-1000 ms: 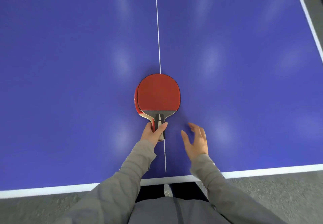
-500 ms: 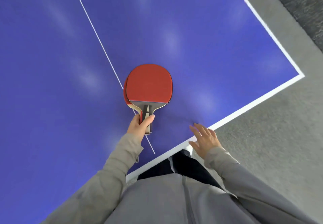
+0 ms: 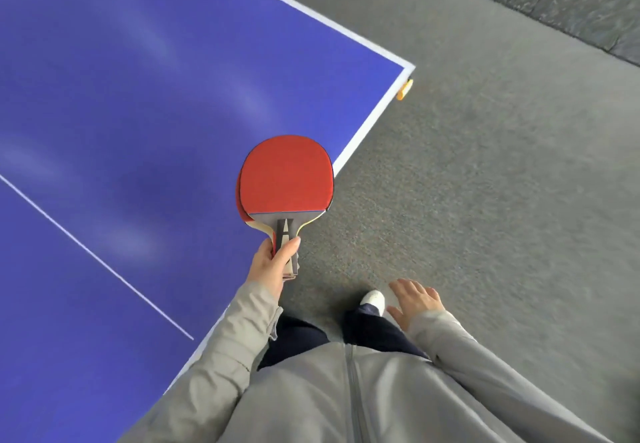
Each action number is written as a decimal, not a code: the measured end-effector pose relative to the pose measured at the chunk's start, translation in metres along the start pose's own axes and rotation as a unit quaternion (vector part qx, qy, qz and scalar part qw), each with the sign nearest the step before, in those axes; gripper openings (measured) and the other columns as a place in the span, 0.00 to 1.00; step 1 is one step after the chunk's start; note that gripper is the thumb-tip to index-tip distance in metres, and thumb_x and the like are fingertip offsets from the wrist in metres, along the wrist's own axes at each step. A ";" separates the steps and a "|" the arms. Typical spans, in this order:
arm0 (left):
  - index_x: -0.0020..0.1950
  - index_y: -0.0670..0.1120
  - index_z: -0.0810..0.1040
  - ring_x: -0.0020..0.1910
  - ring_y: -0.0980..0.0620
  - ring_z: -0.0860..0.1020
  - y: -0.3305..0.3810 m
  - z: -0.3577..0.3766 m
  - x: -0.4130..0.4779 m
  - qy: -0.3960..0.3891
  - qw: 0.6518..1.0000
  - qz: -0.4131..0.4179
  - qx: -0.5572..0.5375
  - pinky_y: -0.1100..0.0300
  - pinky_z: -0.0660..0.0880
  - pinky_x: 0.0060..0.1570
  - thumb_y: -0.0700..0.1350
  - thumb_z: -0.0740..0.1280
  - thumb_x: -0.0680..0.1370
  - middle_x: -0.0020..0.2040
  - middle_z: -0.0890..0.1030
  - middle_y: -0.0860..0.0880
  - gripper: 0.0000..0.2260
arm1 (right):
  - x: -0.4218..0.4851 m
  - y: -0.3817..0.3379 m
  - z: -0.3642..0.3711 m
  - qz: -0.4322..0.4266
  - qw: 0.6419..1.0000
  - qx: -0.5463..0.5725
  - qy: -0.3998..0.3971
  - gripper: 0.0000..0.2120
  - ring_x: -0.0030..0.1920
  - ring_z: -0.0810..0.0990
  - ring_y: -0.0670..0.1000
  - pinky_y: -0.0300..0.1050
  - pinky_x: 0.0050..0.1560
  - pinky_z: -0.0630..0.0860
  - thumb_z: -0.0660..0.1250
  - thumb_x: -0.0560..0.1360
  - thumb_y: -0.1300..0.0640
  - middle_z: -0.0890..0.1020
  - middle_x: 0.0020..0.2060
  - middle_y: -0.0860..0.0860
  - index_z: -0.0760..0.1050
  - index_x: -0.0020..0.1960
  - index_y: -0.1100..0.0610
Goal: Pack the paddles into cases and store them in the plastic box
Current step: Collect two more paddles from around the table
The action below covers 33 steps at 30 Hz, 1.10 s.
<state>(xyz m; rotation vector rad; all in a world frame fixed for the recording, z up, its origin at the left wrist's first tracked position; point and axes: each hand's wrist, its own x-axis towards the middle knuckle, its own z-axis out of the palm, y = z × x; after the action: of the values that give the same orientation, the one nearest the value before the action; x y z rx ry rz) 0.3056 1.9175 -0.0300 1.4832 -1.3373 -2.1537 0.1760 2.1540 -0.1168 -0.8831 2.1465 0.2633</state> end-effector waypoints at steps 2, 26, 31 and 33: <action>0.38 0.44 0.70 0.25 0.57 0.72 -0.006 0.042 -0.004 -0.012 1.000 -0.004 -0.002 0.65 0.68 0.26 0.44 0.69 0.71 0.28 0.72 0.50 0.09 | -0.004 0.034 0.006 0.006 1.000 0.006 -0.025 0.26 0.74 0.58 0.48 0.49 0.71 0.56 0.53 0.79 0.41 0.61 0.73 0.47 0.57 0.74 0.49; 0.42 0.44 0.72 0.30 0.53 0.69 0.070 0.367 0.127 -0.151 0.986 -0.021 0.070 0.60 0.65 0.33 0.41 0.69 0.71 0.34 0.70 0.48 0.06 | 0.089 0.289 -0.136 0.151 0.975 0.160 -0.020 0.26 0.72 0.63 0.52 0.53 0.69 0.60 0.54 0.79 0.42 0.64 0.72 0.49 0.55 0.74 0.50; 0.43 0.46 0.74 0.32 0.54 0.71 0.124 0.401 0.177 -0.132 0.988 0.005 0.074 0.59 0.67 0.34 0.46 0.69 0.69 0.34 0.73 0.49 0.08 | 0.138 0.327 -0.209 0.131 0.985 0.113 0.000 0.26 0.72 0.63 0.51 0.52 0.68 0.60 0.54 0.79 0.42 0.64 0.71 0.47 0.56 0.74 0.48; 0.44 0.47 0.74 0.33 0.54 0.72 0.142 0.409 0.190 -0.124 0.989 0.020 0.078 0.60 0.67 0.35 0.48 0.68 0.67 0.34 0.74 0.51 0.09 | 0.157 0.337 -0.236 0.124 0.986 0.112 -0.001 0.26 0.71 0.63 0.52 0.52 0.68 0.60 0.53 0.79 0.41 0.65 0.71 0.48 0.56 0.74 0.48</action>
<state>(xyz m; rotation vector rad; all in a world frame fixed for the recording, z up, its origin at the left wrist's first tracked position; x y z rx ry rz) -0.1653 1.9500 -0.0083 1.2589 -1.6362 -2.3148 -0.2598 2.2171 -0.1063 -0.4883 2.2327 0.1421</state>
